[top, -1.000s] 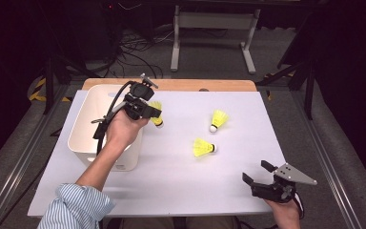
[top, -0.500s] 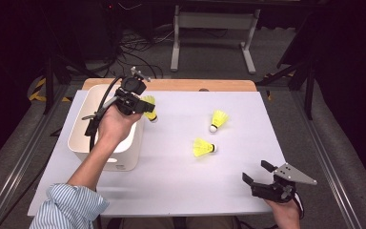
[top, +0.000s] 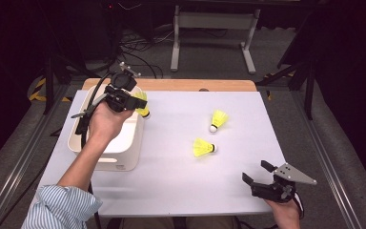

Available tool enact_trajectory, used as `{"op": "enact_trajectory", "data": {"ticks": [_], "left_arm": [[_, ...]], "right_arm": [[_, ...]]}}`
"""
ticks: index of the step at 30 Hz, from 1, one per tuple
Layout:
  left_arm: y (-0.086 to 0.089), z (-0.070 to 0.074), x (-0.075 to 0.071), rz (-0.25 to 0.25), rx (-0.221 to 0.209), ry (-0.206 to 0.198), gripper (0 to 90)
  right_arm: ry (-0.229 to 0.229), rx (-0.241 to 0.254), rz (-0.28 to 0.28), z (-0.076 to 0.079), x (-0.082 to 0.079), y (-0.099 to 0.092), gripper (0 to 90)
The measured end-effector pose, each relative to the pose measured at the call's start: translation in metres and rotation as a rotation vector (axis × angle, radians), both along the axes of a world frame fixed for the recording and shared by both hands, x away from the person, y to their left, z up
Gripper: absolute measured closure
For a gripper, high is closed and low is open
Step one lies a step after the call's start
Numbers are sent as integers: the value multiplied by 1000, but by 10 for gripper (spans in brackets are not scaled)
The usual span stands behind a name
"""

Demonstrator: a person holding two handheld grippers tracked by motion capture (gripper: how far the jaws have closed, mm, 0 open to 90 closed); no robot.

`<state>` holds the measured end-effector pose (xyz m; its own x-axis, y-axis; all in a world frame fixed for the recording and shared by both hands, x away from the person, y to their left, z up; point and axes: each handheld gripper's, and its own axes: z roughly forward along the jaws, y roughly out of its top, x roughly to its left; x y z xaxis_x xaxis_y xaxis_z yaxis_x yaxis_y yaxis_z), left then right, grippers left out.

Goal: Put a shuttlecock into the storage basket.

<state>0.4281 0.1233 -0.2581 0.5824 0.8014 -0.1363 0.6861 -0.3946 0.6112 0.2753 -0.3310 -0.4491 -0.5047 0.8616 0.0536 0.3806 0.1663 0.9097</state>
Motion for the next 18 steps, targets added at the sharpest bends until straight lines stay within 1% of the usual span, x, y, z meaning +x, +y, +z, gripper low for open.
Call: {"op": "enact_trajectory", "data": {"ticks": [4,6,9,13,18], "left_arm": [[6,2,-1,13,-7,-5,893],[9,3,-2,22,-12,-16,894],[15,4,-3,34,-10,-15,894],[22,5,-3,50,-18,-18,893],[28,5,-4,64,-14,-20,894]], "right_arm": [[0,0,-1,0,0,0,123],[0,-1,-1,0,0,0,123],[0,1,-1,0,0,0,123],[0,-1,0,0,0,0,123],[0,-3,-1,0,0,0,122]]}}
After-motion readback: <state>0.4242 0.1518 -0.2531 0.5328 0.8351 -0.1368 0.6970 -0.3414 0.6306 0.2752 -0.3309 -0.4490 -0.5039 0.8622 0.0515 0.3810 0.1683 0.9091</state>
